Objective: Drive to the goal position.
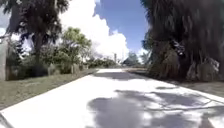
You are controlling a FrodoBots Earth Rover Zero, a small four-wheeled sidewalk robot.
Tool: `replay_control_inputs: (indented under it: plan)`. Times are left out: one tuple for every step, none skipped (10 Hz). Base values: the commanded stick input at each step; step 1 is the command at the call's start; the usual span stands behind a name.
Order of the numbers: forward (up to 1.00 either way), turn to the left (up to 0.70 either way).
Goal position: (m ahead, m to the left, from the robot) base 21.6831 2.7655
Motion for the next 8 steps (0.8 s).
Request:
replay_control_inputs:
  plan:
    - [0.7, 0.0]
    - [0.7, 0.0]
    - [0.7, -0.35]
    - [0.7, -0.35]
    - [0.7, -0.3]
    - [0.7, 0.0]
    - [0.7, 0.0]
    - [0.7, 0.0]
